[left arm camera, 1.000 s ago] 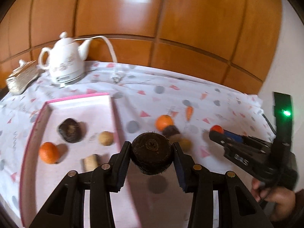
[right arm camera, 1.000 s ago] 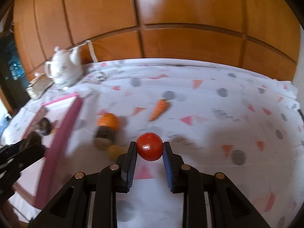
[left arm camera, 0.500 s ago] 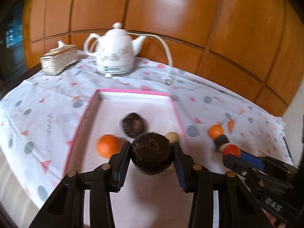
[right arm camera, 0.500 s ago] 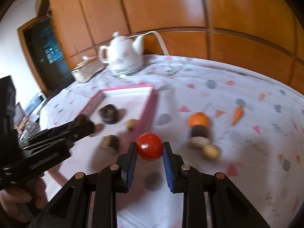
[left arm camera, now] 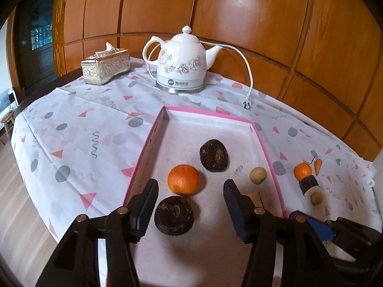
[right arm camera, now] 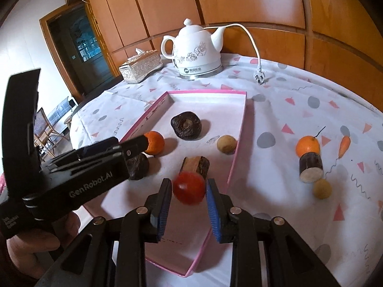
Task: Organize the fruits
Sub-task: 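Place the dark root in the tray with the left tool while the right tool drops the tomato there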
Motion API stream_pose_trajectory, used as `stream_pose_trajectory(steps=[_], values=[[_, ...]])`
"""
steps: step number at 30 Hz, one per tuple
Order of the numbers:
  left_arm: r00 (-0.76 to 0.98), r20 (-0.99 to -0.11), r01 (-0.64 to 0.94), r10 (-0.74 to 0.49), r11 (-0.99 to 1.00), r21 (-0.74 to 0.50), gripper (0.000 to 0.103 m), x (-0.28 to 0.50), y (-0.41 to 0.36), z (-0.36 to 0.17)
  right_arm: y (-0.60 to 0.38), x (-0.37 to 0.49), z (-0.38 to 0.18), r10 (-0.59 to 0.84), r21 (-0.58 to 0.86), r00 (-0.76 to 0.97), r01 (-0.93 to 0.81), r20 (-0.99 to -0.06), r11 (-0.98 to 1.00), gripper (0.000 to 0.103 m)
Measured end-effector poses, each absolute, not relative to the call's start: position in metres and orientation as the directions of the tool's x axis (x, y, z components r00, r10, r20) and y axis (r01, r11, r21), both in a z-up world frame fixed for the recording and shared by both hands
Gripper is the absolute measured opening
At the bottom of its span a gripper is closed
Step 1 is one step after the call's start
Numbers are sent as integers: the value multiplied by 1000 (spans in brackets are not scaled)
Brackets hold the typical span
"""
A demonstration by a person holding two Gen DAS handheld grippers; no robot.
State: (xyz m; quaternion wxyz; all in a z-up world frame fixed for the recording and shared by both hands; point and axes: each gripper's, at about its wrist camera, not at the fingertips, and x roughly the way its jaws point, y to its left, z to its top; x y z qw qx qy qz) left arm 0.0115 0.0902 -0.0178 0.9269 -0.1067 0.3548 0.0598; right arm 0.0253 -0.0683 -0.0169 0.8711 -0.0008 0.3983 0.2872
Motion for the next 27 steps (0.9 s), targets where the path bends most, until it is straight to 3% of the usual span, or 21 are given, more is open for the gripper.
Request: stream_pose_trajectory(steps=[4, 27], values=[[745, -666, -195, 45, 969, -154, 62, 10, 91, -15, -68, 22, -16, 496, 222, 525, -498, -692, 838, 37], [750, -661, -130, 7, 982, -137, 68, 8, 71, -9, -131, 31, -12, 372, 239, 640, -288, -672, 927, 39]])
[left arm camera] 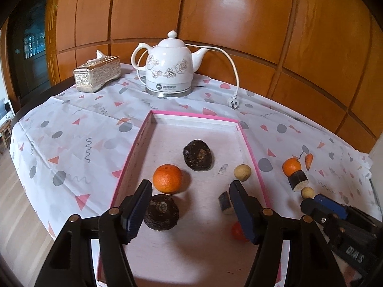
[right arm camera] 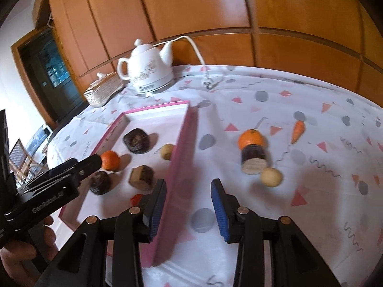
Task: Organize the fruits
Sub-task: 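Place the dark root in the tray with the left tool while the right tool drops the tomato there, then grasp the bark-covered log slice with the left tool while the right tool approaches the yellow ball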
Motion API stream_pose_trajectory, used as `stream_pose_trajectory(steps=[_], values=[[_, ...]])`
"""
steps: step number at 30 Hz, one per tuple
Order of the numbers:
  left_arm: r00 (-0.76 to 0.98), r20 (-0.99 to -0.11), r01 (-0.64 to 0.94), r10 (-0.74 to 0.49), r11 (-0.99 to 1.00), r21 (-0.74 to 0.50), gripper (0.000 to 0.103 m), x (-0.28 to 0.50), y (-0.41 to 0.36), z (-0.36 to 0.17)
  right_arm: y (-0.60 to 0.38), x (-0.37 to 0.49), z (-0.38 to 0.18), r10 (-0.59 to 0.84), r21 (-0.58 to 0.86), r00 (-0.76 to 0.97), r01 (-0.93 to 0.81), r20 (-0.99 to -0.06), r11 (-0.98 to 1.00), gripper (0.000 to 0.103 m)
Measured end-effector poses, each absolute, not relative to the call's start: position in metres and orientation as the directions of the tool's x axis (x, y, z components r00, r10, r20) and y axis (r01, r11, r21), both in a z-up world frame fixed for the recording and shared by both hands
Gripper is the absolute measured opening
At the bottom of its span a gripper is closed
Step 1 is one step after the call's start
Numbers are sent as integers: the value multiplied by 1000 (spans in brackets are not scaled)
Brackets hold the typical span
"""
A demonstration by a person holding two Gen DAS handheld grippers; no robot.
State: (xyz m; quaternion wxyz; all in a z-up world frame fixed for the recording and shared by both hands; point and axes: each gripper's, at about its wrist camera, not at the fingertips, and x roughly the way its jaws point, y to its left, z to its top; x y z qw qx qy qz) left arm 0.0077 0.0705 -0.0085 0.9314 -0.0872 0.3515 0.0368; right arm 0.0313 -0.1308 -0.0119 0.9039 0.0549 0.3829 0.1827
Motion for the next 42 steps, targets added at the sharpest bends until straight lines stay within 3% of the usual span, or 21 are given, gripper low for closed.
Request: stream_pose_trajectory(steps=[7, 34, 42], values=[[757, -654, -87, -9, 990, -115, 69, 8, 56, -3, -159, 33, -15, 316, 231, 667, -216, -674, 949, 44], [705, -673, 241, -225, 968, -71, 69, 28, -46, 4, -265, 30, -50, 106, 231, 681, 95, -724, 968, 44], [614, -729, 285, -304, 946, -155, 55, 59, -73, -7, -274, 29, -56, 98, 242, 678, 121, -729, 963, 44]])
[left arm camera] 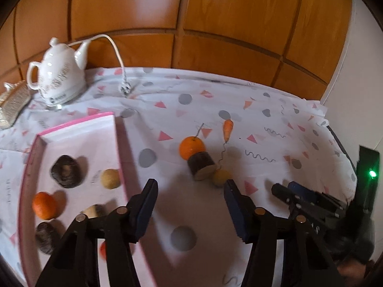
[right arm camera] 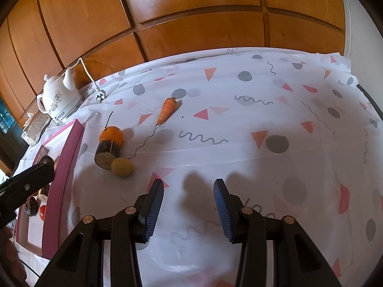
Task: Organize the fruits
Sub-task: 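Grasp the bark-covered log slice with the left tool while the right tool approaches the yellow ball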
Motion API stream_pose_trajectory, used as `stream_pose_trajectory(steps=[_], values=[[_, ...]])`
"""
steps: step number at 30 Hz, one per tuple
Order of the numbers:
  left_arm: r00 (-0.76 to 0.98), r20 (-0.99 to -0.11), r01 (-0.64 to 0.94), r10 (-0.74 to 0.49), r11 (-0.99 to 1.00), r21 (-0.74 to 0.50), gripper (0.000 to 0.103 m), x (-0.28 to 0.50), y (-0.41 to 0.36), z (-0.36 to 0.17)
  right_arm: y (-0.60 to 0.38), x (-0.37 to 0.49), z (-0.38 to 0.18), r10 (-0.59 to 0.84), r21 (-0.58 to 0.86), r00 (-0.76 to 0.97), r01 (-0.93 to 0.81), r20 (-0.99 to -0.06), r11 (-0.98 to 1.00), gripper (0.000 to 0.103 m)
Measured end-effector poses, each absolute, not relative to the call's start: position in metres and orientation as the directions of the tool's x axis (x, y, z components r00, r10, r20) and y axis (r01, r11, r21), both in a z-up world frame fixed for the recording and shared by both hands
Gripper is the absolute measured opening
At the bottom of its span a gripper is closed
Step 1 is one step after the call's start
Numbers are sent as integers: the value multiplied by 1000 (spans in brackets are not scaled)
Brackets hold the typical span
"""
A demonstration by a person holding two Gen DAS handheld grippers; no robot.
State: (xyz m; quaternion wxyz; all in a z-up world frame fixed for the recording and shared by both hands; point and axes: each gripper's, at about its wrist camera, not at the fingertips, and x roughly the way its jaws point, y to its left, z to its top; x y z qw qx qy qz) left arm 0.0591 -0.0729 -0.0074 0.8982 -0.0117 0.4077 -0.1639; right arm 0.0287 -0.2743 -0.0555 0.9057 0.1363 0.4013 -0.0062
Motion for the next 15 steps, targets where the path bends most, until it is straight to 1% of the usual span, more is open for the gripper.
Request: stream_pose_trajectory(steps=[3, 15], values=[[581, -746, 285, -326, 940, -189, 52, 72, -82, -14, -275, 29, -57, 100, 245, 678, 121, -729, 962, 44], [502, -808, 192, -308, 951, -243, 53, 128, -103, -48, -277, 29, -64, 115, 254, 668, 114, -735, 961, 44]])
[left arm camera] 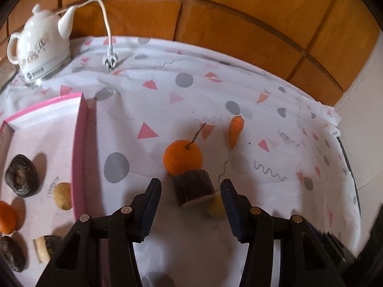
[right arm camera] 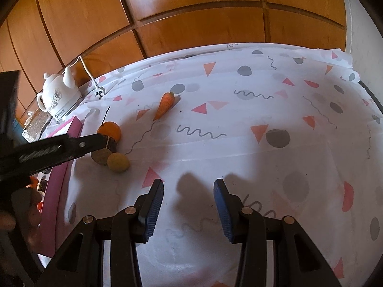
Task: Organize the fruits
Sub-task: 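Grasp the bark-covered log slice with the left tool while the right tool approaches the yellow ball, then carry the log slice toward the tray with the left tool while the right tool grasps the yellow ball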
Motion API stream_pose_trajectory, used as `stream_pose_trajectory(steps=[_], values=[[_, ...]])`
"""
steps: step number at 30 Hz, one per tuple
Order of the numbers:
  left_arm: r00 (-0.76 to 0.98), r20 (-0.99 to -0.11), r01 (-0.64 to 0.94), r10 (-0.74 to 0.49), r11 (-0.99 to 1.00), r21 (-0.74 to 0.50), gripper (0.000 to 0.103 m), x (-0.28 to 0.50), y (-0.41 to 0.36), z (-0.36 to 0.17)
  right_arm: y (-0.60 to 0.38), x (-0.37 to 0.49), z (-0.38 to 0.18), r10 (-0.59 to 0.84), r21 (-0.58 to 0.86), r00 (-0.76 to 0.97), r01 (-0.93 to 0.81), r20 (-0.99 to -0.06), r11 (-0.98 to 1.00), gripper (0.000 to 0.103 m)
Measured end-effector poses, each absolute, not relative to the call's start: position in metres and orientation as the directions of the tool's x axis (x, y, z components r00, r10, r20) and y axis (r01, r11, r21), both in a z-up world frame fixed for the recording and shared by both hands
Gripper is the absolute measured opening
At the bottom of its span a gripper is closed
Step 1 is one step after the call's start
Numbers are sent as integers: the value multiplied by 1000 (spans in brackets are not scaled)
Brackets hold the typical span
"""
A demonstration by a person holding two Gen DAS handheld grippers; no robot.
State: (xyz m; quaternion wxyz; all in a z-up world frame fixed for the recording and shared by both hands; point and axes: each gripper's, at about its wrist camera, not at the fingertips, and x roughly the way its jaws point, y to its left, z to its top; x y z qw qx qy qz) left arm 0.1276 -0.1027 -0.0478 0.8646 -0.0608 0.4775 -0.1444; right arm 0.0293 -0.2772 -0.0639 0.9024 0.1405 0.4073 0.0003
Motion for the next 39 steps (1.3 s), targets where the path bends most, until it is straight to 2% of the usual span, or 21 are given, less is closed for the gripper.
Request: stream_pose_trajectory(steps=[4, 6, 11, 24, 39], values=[[475, -824, 179, -309, 951, -254, 51, 136, -106, -58, -276, 30, -66, 116, 250, 667, 109, -736, 962, 44], [460, -823, 187, -332, 943, -276, 42, 136, -107, -62, -276, 30, -67, 120, 253, 666, 106, -736, 962, 44], [485, -802, 206, -349, 937, -283, 41, 129, -105, -62, -276, 32, -68, 140, 265, 667, 90, -732, 960, 44], [554, -757, 232, -346, 938, -259, 41, 97, -86, -39, -237, 51, -58, 262, 265, 660, -98, -704, 959, 44], [617, -708, 232, -343, 939, -253, 41, 79, -65, -18, -221, 73, -53, 320, 277, 636, -169, -702, 946, 44]])
